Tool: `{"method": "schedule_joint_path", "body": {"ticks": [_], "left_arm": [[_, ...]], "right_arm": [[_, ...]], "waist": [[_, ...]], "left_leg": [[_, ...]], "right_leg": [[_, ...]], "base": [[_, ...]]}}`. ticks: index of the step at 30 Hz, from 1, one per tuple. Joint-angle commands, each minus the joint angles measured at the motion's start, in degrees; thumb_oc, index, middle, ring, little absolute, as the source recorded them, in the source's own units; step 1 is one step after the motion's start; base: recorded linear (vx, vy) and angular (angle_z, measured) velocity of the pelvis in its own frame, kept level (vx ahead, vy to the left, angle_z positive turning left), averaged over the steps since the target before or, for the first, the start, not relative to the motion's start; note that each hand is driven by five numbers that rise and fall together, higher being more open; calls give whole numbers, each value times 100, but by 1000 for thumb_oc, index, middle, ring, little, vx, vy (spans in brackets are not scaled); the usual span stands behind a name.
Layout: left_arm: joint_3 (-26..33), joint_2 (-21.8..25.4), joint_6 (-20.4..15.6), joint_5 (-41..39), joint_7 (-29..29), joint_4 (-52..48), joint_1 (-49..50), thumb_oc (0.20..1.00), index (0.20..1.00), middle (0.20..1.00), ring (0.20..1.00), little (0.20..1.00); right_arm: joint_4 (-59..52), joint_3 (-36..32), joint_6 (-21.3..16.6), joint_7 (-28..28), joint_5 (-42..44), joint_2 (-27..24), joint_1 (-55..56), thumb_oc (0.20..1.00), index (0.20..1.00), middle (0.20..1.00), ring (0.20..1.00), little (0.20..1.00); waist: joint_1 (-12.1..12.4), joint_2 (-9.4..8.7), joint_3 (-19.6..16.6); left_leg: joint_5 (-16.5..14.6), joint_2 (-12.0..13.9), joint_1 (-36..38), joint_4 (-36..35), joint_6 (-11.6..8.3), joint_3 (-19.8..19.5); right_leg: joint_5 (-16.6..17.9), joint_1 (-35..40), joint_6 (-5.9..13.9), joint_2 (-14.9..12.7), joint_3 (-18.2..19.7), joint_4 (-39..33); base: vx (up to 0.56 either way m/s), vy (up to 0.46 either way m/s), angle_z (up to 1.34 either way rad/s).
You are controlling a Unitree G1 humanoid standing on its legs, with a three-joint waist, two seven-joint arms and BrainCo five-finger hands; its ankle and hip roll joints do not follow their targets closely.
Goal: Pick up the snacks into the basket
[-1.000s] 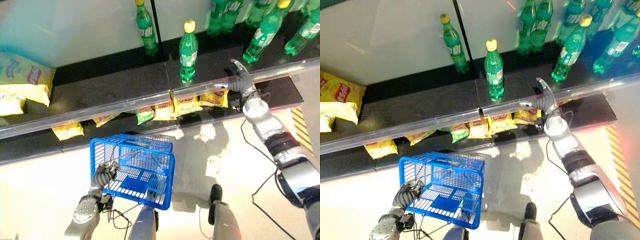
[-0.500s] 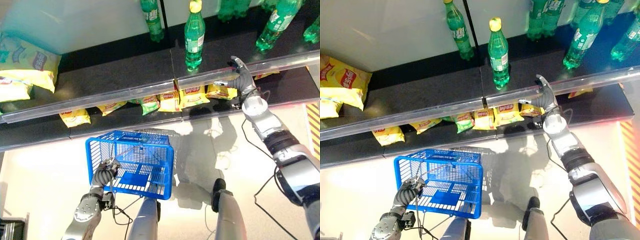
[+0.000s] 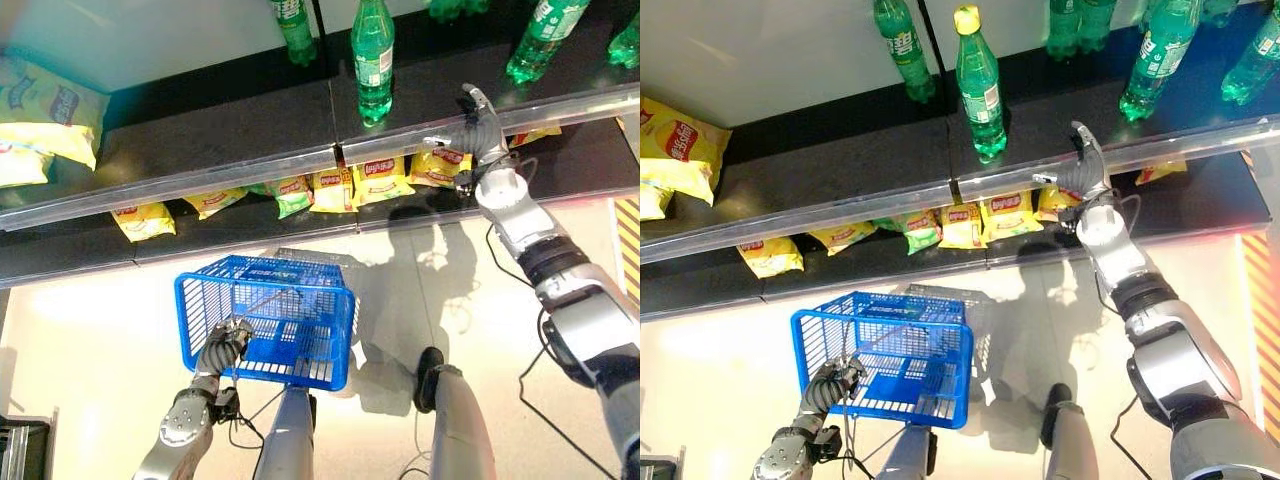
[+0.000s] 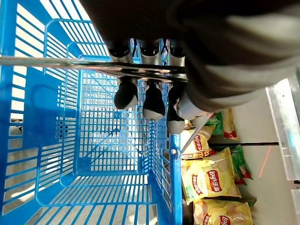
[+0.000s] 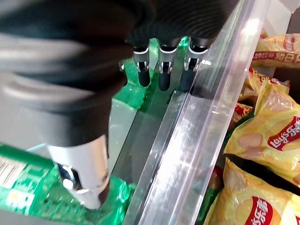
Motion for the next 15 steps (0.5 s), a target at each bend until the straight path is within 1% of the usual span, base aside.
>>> {"method": "schedule_joint_path", "body": {"ticks": [1,5,10,12,15], "left_arm": [[-227,524,-457,-119,5,-547,-61,200,200,200,200,200],[-306,500,-452,-91,2,-488,-94,200,200,200,200,200],[-323,474,-459,-137,5,-489,-56,200,200,200,200,200],[-344,464,-450,-145,12,-468,-79,200,200,200,200,200],[-322,442,-428,-125,64,-445,-91,200,200,200,200,200]], "right_arm": [[-36,212,-312,-61,178,-231,-1018,1000,1000,1000,1000,1000],[-173,237,-305,-48,161,-388,-984,1000,1000,1000,1000,1000],[-69,308,-286,-19,134,-410,-1059,1000,1000,1000,1000,1000],[-81,306,-285,-25,145,-430,-1049,1000,1000,1000,1000,1000],[-407,277,-305,-39,145,-415,-943,1000,1000,1000,1000,1000]], "waist": [[324,-161,15],[347,-152,15],[405,-162,15],[390,-160,15],[362,-194,15]], "left_leg": [[-562,-36,620,47,105,-113],[-475,-80,569,-41,92,-181],[-521,-125,524,15,113,-236],[-520,-139,507,26,114,-254],[-511,-151,478,42,117,-271]], "right_leg": [[706,292,746,-333,216,-879],[755,380,783,-401,118,-960],[776,400,794,-424,91,-1000],[788,427,805,-448,78,-1002],[776,489,798,-444,35,-1012]], "base": [[32,0,4],[34,13,10],[38,22,12],[26,1,10],[18,3,16]]}}
